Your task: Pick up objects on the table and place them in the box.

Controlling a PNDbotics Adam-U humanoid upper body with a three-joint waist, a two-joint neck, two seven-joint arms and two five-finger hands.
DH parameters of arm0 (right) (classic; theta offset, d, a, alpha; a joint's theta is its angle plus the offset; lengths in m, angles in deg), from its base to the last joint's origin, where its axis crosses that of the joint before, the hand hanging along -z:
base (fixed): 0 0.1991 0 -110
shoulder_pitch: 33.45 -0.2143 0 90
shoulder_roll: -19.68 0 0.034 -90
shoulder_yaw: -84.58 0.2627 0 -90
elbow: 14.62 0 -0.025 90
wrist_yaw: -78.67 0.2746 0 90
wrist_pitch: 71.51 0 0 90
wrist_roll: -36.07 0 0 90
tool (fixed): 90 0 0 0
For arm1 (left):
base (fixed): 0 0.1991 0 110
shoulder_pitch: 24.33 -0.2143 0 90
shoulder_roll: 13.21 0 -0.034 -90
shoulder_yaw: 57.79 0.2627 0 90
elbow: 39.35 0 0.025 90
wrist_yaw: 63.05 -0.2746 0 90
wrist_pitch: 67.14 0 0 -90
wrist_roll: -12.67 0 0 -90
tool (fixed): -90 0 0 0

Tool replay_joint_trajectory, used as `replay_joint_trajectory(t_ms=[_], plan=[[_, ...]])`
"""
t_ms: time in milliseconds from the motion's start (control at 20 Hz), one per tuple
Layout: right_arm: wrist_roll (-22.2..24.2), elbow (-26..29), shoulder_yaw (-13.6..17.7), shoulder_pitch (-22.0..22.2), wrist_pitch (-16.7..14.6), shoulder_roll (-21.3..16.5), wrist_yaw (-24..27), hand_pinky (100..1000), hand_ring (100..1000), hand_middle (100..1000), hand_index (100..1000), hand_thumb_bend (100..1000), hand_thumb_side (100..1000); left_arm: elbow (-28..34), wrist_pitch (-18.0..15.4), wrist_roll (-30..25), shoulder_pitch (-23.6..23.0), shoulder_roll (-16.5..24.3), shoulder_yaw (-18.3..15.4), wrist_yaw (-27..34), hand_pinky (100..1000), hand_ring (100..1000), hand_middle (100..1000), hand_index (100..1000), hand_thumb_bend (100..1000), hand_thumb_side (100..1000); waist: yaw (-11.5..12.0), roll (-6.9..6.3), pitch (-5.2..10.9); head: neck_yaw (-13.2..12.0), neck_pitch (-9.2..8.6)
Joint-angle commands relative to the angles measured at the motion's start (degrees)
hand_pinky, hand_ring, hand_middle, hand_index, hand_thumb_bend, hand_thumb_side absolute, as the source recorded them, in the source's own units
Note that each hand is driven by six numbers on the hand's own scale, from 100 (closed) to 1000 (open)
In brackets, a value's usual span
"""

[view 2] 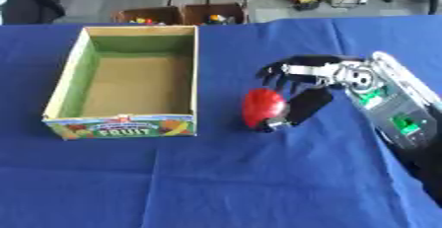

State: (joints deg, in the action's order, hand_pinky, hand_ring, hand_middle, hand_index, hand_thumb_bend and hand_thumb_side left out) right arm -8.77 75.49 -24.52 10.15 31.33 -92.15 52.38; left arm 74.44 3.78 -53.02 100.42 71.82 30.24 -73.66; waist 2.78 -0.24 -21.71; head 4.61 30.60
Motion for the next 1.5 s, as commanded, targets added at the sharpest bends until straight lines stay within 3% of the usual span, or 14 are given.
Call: replay_joint_trajectory(t_ms=[50, 700, 1050, 1500], plan=[[0.3, -1.0, 0.2, -1.1, -0.3, -0.5, 0.9, 734, 822, 858, 1000, 597, 446, 0.8, 0.2, 0.1, 0.8, 0.5, 0.0, 0.1, 743, 850, 736, 783, 100, 1000, 0.1, -0.05, 0.91, -0.2, -0.5], [-1.6, -5.4, -0.5, -1.6, -1.4, 0.7, -0.1, 719, 817, 837, 995, 521, 479, 0.8, 0.2, 0.0, 1.1, 0.4, 0.2, 0.1, 742, 850, 725, 781, 100, 1000, 0.3, -0.21, 0.49, 0.2, -0.58], [-2.9, -7.8, -1.3, -1.6, -2.4, 1.1, -0.6, 705, 811, 831, 962, 455, 455, 0.8, 0.2, -0.1, 1.2, 0.3, 0.2, 0.1, 741, 850, 716, 779, 100, 1000, 0.3, -0.12, 0.33, 0.4, -0.69], [-4.4, -9.0, -2.1, -1.6, -2.9, 1.9, 0.1, 664, 776, 807, 943, 460, 464, 0.8, 0.3, 0.0, 1.2, 0.2, 0.2, 0.1, 740, 850, 708, 776, 100, 1000, 0.5, -0.14, -0.02, 0.5, -0.81]])
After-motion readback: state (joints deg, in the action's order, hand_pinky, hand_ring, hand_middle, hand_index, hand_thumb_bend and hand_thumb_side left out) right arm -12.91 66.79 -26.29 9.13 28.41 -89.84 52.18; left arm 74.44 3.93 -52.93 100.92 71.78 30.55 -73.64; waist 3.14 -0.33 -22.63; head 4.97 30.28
